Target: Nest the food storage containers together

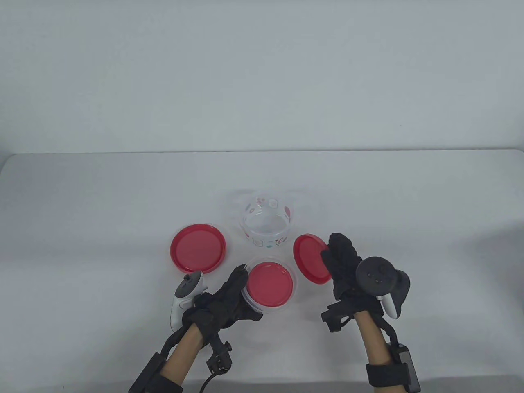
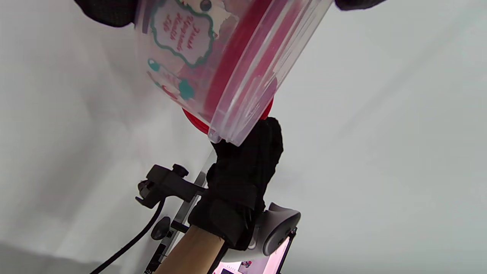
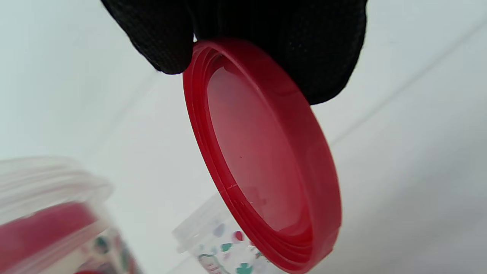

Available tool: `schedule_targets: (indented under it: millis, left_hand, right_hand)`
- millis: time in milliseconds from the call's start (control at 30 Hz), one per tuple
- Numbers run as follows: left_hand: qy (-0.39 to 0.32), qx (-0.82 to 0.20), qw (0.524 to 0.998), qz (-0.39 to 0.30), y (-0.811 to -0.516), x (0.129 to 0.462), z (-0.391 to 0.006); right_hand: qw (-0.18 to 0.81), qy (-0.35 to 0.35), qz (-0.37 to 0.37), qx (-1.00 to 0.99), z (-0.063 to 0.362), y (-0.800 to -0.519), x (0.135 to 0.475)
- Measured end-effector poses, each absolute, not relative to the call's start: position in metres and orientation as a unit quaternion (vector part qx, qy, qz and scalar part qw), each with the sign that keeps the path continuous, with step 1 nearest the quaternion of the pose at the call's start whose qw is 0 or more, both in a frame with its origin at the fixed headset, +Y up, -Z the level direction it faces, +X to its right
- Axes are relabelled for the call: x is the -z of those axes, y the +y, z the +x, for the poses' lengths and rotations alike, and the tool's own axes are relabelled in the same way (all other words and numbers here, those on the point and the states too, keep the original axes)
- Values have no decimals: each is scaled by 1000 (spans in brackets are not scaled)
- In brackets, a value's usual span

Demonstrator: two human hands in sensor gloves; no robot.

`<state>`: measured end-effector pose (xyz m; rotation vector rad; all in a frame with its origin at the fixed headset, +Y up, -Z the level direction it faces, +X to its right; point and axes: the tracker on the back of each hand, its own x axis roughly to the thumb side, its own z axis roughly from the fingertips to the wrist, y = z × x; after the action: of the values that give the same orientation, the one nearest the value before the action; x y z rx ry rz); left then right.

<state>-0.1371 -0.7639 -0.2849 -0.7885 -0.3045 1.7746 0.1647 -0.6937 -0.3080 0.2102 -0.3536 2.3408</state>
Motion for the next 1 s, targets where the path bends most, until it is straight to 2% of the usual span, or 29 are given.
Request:
schedule_targets:
  millis: [267, 400, 567, 733, 900, 1000]
  left_hand:
    - [-127, -752, 558, -328, -764, 285, -138]
    - [-120, -754, 561, -320, -764, 286, -139]
    - [-115, -768, 550, -308, -764, 287, -142]
    - [-115, -769, 557, -292, -764, 288, -144]
    - [-121, -753, 578, -291, -764, 288, -143]
    - [-122, -744, 588, -292, -764, 287, -142]
  right_hand:
    - [281, -229, 244, -899, 109, -674, 275]
    - [195, -275, 304, -891, 91, -671, 261]
    - [160, -295, 358, -871, 69, -671, 244]
    - [185, -264, 381, -867, 63, -675, 244]
    - [296, -187, 331, -876, 71, -681, 256]
    - [264, -147, 323, -897, 68, -682, 257]
